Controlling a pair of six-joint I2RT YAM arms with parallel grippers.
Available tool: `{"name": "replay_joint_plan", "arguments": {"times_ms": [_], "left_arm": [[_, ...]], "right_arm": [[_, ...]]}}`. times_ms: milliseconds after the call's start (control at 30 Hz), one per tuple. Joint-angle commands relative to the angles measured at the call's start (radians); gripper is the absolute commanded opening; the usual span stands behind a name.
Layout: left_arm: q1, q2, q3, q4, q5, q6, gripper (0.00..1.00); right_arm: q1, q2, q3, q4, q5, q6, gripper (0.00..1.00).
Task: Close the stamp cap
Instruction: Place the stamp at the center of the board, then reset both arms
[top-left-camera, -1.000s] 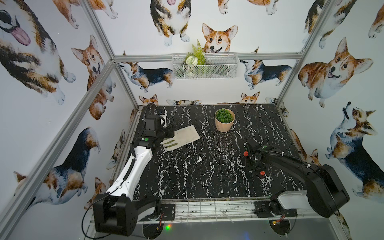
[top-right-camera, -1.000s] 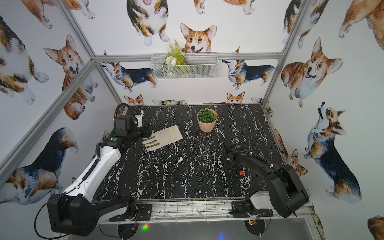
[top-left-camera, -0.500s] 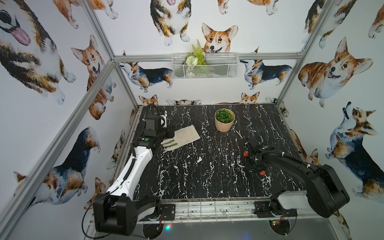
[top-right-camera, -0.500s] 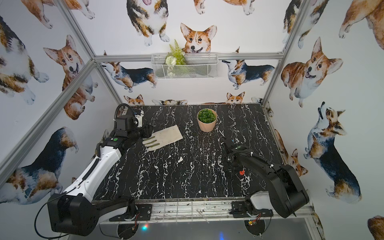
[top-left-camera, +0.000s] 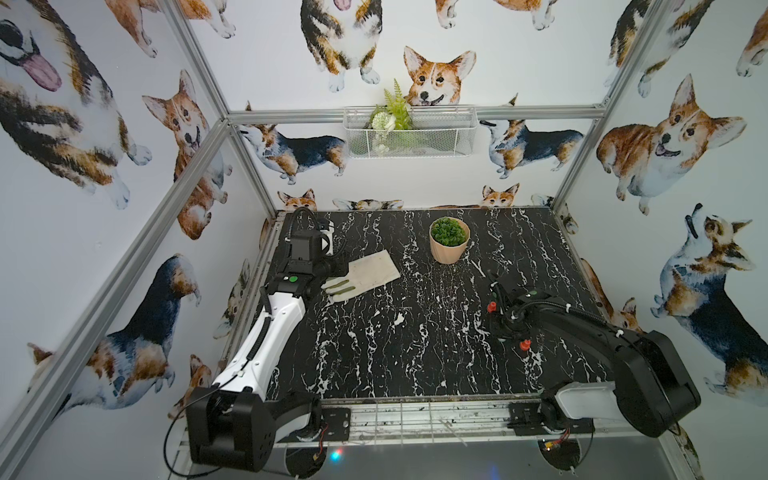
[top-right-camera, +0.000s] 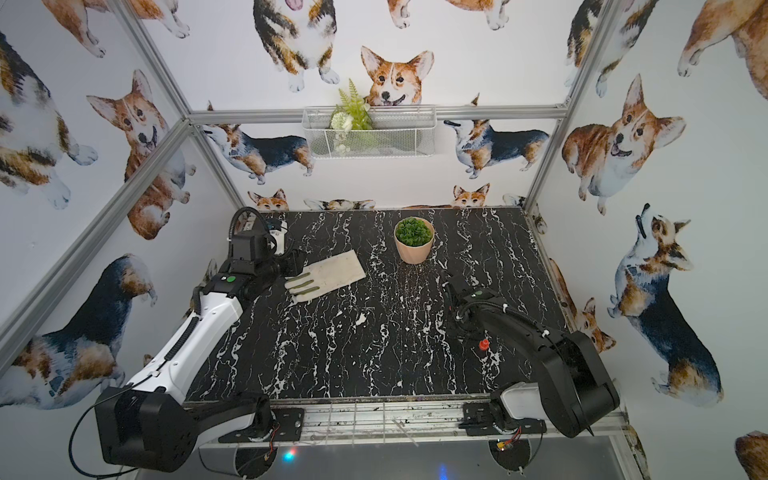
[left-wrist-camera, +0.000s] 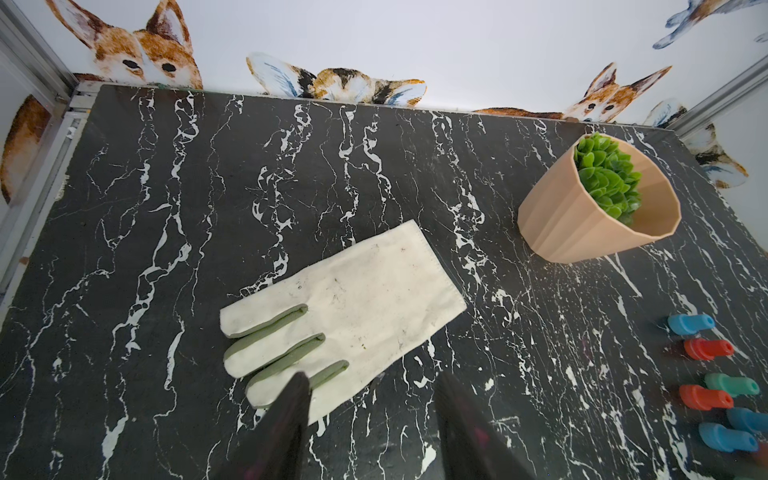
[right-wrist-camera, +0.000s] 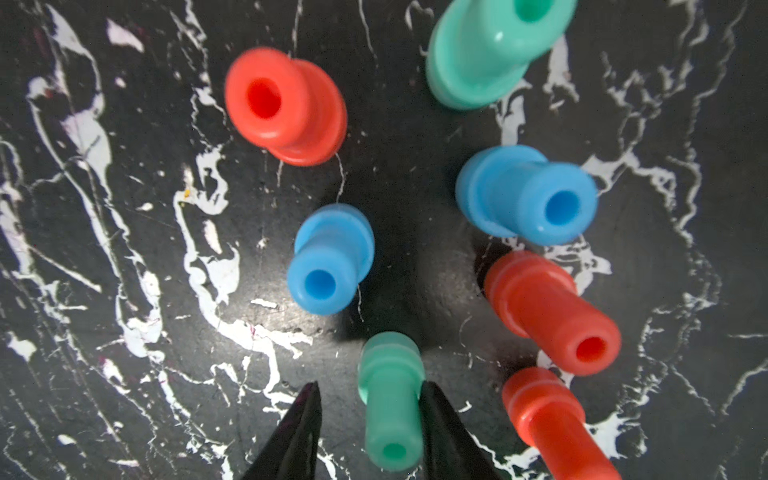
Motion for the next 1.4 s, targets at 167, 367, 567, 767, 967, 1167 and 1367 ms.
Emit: {"name": "replay_joint_plan", "arguments": {"times_ms": [167,367,567,767,967,1167,1367], "left_arm": [[0.001,-0.006,-0.003,0.014,-0.013,0.006,0.52],[0.001,-0.009,-0.005,0.014,-0.028,-0.005,0.58],[0.001,-0.004,-0.01,0.022,-0.038,-0.024,0.73],[0.001,0.02,-0.004,0.031,-0.125,-0.063,1.0],[0.001,0.031,-0.08,0.139,-0.409,-0.143,1.0],[-0.008,0.021,-0.378,0.637,-0.584,0.026,1.0],[-0.008,0.179,-0.434,0.818,-0.672,0.124,1.0]], "right_arm": [[-0.002,-0.033,0.042,-0.069,0.025,-0.002,0.5],[-0.024,-0.083,0.097,-0.117,0.04,-0.023,0.56],[-0.09,-0.094,0.191,-0.143,0.069,-0.142,0.81],[-0.263,-0.086,0.223,-0.036,0.056,-0.273,1.0],[-0.374,-0.046,0.173,0.204,0.175,-0.379,1.0],[-0.471,-0.069,-0.05,0.692,0.164,-0.473,1.0],[-0.49,-0.044,-0.287,1.172,0.083,-0.492,0.99]]}}
